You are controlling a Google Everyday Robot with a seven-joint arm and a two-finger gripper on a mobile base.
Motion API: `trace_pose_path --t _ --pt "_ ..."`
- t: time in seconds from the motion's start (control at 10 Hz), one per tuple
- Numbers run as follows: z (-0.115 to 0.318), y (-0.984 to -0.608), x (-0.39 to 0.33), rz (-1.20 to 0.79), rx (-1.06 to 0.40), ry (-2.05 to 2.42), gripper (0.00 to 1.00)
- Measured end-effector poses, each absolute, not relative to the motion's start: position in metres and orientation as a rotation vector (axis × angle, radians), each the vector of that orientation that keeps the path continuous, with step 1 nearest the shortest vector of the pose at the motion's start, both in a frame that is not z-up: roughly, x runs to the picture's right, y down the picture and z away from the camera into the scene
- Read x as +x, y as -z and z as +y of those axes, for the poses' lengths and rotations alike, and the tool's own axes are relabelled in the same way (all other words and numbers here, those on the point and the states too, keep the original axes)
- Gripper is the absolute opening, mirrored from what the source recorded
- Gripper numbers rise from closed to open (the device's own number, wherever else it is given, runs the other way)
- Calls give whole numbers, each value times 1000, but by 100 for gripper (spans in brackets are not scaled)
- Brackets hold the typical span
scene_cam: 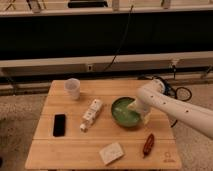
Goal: Drag the ceramic bowl in a circle
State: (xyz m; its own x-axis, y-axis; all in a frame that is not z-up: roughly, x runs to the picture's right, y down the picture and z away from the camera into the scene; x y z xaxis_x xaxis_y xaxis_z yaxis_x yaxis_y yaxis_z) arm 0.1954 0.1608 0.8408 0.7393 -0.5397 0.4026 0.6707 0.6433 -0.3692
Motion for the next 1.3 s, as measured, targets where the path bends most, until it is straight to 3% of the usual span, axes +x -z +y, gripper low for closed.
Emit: trace_pose_path --t 0.3,0.8,1.3 --pt "160 -840 197 -268 -525 703 38" --pt "159 -833 209 -257 -525 722 0" --pt "155 -823 216 -271 -538 789 0"
